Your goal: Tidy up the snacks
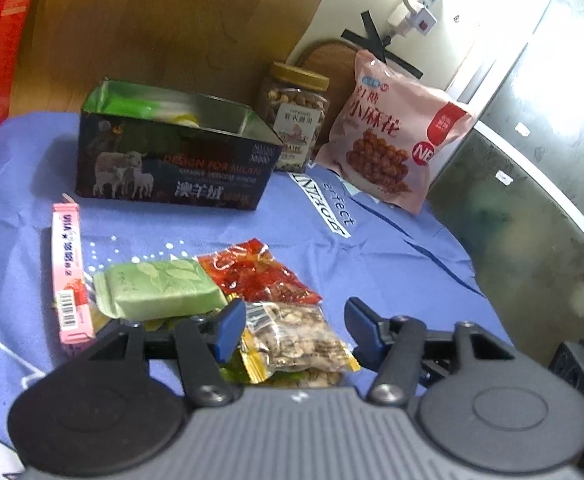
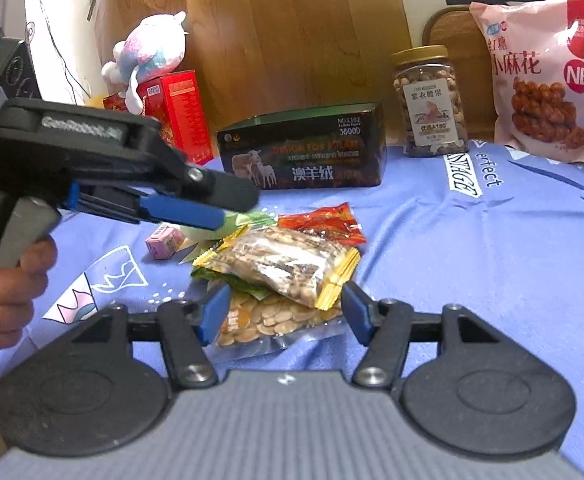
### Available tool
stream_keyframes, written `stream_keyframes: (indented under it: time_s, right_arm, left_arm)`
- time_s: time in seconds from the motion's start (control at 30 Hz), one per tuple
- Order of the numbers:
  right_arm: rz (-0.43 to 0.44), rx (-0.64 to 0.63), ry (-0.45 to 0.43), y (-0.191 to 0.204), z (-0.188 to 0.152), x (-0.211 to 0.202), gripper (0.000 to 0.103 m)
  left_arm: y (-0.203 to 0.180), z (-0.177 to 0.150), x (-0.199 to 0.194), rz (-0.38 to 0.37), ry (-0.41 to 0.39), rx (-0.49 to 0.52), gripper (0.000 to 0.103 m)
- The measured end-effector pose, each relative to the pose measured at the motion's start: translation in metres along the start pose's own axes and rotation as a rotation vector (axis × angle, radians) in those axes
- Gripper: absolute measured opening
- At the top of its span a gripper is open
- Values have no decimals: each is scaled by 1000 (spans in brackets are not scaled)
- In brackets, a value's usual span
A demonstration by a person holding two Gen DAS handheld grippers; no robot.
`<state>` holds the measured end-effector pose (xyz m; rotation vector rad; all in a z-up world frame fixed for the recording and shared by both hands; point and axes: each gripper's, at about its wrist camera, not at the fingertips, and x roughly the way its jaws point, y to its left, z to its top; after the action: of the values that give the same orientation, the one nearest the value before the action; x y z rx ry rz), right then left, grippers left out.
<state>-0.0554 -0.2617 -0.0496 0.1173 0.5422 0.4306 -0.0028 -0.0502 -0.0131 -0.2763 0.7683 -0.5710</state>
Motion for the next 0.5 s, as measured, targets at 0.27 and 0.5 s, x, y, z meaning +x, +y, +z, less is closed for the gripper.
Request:
stream_keyframes:
  time_s: [0.27, 0.5]
  right_arm:
    - [-19, 28, -2, -3, -5, -5, 64]
    - [-29, 31, -14, -5, -6, -11, 66]
  left_arm:
    - [-2, 1, -3, -24, 2, 6, 57]
    - [10, 4, -8, -55, 9, -38, 57]
